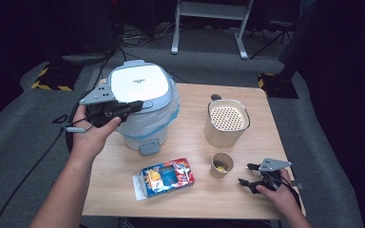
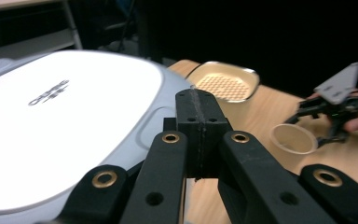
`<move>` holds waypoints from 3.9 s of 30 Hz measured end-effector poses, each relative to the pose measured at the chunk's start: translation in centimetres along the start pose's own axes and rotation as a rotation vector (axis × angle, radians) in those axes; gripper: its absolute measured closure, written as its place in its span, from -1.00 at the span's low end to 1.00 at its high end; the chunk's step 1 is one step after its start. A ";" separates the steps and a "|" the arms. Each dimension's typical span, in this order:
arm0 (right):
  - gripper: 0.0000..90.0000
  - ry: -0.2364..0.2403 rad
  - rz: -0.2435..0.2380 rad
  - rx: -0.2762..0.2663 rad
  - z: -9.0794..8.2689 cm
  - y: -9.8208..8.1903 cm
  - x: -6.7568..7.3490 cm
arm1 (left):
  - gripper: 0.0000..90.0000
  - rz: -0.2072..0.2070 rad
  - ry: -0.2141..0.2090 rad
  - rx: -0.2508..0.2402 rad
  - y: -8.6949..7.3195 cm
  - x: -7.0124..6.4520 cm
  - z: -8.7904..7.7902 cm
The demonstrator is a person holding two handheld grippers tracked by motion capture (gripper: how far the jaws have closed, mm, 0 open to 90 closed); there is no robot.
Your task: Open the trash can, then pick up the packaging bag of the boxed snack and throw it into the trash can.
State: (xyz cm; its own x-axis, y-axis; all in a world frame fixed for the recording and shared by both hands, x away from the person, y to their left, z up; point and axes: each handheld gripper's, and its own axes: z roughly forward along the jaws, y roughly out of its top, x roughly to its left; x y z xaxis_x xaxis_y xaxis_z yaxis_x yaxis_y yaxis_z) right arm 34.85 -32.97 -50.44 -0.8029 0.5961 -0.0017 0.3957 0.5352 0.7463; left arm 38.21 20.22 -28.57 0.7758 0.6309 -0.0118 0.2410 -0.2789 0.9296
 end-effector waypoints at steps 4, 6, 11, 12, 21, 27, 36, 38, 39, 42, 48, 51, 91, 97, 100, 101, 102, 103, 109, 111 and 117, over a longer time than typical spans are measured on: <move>-0.47 -0.001 0.000 0.001 0.0 0.0 0.0 | 1.00 -0.014 -0.008 -0.002 -0.2 0.5 0.9; -0.47 -0.002 0.000 0.002 0.0 0.0 0.0 | 1.00 0.006 -0.002 0.013 -0.2 0.4 1.3; -0.47 -0.001 -0.001 0.000 0.0 0.0 0.0 | 1.00 0.025 0.012 0.016 -0.2 0.6 1.9; -0.47 -0.001 0.000 0.000 0.0 0.0 0.0 | 1.00 0.021 0.013 0.015 -0.2 0.7 1.9; -0.47 0.000 0.000 0.000 0.0 0.0 0.0 | 1.00 0.001 -0.025 0.008 -0.5 1.2 2.1; -0.47 -0.001 -0.001 0.000 0.0 0.0 0.0 | 1.00 -0.021 -0.029 0.003 -0.5 1.5 2.1; -0.47 0.000 -0.001 0.000 0.0 0.0 0.0 | 0.45 -0.060 -0.044 -0.049 -1.1 1.5 1.4; -0.47 0.000 -0.001 0.000 0.0 0.0 0.0 | 0.30 -0.045 -0.067 -0.061 -1.5 1.1 1.0; -0.47 0.001 0.000 0.000 0.0 0.0 0.0 | 0.22 -0.035 -0.072 -0.058 -1.7 0.7 0.7; -0.47 0.000 -0.001 0.001 0.0 0.0 0.0 | -0.05 -0.003 -0.059 -0.047 -2.2 -0.8 -0.3; -0.47 0.000 0.000 0.000 0.0 0.0 0.0 | -0.18 0.048 -0.050 -0.034 -3.5 -3.8 -1.3; -0.47 0.001 -0.001 0.000 0.0 0.0 0.0 | -0.21 0.061 -0.062 -0.041 -4.7 -5.0 -1.1; -0.47 0.000 -0.001 0.000 0.0 0.0 0.0 | -0.21 -0.022 -0.132 0.306 -17.0 -5.5 8.5; -0.44 -0.002 0.000 -0.003 0.0 0.0 0.1 | -0.11 -0.089 -0.169 0.349 -17.3 -5.2 9.8; -0.42 -0.003 0.001 -0.004 -0.1 -0.1 0.2 | 0.13 -0.092 -0.192 0.376 -17.4 -5.3 10.3; -0.42 -0.004 0.000 -0.004 -0.1 -0.1 0.2 | 0.23 -0.086 -0.197 0.382 -17.3 -5.4 10.4; -0.41 -0.003 -0.001 -0.004 -0.1 -0.1 0.2 | 0.27 -0.073 -0.189 0.385 -17.3 -5.5 10.4; -0.42 -0.003 -0.001 -0.004 -0.1 -0.1 0.2 | 0.31 -0.068 -0.183 0.391 -17.2 -5.5 10.5; -0.41 -0.003 -0.001 -0.004 -0.1 -0.1 0.2 | 0.49 -0.045 -0.182 0.409 -16.8 -5.6 10.4; -0.41 -0.003 -0.002 -0.005 -0.1 -0.1 0.2 | 0.56 -0.059 -0.188 0.391 -16.6 -5.7 10.2; -0.41 -0.003 -0.001 -0.006 -0.1 -0.1 0.3 | 0.62 -0.015 -0.155 0.373 -15.5 -6.0 9.4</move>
State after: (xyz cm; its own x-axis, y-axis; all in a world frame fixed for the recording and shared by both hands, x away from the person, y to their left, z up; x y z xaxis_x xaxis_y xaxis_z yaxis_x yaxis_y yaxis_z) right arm 34.52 -32.96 -50.43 -0.8021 0.5972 -0.0043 0.3922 0.5322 0.7503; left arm 35.31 13.93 -46.41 0.8428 0.5277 -0.1063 0.4255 -0.5323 0.7319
